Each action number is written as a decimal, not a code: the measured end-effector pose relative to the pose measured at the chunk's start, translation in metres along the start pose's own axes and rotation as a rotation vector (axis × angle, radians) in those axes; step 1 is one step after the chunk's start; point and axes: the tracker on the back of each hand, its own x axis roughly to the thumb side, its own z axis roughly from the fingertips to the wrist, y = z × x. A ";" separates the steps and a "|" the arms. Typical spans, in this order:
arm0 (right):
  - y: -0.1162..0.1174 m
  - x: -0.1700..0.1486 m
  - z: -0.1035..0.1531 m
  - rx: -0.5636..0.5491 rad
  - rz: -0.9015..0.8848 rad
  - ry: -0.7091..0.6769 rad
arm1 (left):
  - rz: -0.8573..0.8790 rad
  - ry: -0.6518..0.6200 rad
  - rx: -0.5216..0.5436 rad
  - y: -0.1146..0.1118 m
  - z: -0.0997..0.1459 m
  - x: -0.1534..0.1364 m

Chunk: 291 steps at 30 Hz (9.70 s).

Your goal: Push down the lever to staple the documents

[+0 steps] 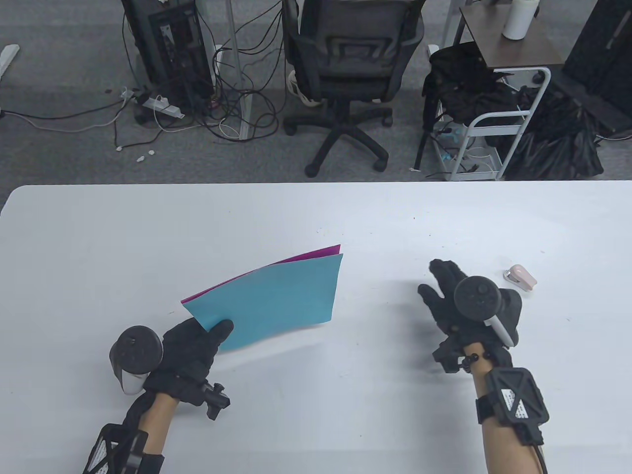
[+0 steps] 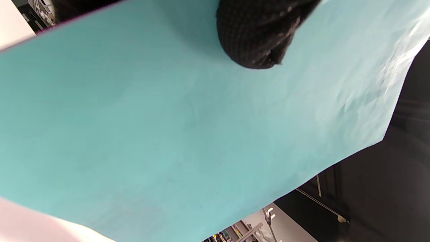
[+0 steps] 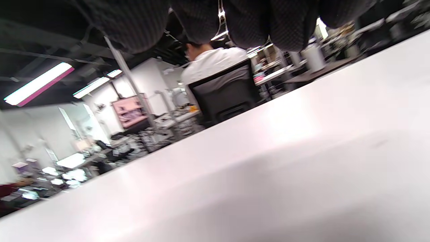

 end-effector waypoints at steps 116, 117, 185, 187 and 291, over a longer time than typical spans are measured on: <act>0.110 0.145 0.023 0.223 0.365 -0.276 | 0.099 0.308 -0.185 0.029 -0.020 -0.005; 0.110 0.145 0.023 0.222 0.360 -0.274 | 0.104 0.330 -0.212 0.031 -0.022 -0.006; 0.110 0.141 0.022 0.254 0.314 -0.250 | -0.382 0.887 -0.774 -0.046 -0.059 -0.039; 0.110 0.141 0.021 0.255 0.312 -0.250 | -0.424 0.877 -0.758 -0.050 -0.060 -0.038; 0.127 0.150 -0.017 0.368 0.428 0.157 | -0.537 0.701 -0.601 -0.064 -0.050 -0.046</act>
